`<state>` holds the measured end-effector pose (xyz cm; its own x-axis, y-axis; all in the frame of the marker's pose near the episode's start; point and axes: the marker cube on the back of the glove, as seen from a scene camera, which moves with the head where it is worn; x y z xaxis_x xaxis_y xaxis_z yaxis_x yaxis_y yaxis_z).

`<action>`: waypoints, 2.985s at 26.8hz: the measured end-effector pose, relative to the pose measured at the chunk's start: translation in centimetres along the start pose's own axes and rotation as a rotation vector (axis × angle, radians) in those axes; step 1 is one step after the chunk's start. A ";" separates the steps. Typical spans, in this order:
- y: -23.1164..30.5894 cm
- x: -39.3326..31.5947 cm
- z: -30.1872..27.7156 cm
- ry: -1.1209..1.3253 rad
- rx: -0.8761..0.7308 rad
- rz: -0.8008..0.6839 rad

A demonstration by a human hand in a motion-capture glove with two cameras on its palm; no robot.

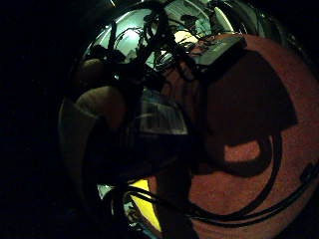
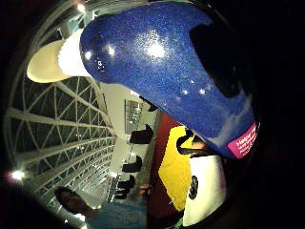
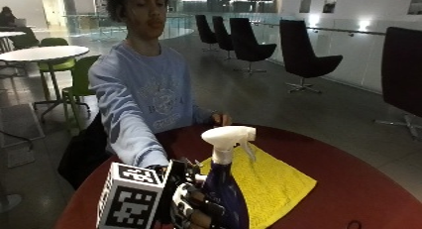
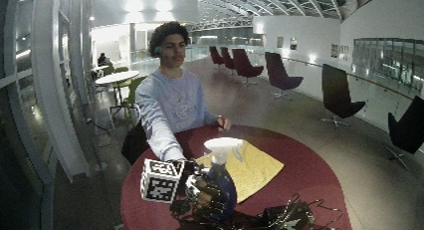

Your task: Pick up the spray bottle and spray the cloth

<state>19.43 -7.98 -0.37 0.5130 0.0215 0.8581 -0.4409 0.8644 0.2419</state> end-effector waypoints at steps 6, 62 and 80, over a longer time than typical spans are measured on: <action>-0.6 -0.5 -0.2 0.016 0.038 -0.019; 8.1 -11.2 -3.2 0.755 -0.817 -0.099; 7.9 -10.7 -2.7 0.968 -0.859 -0.072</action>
<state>12.48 -0.04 -8.85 0.9956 0.0019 0.0936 0.0361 0.9147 -0.4025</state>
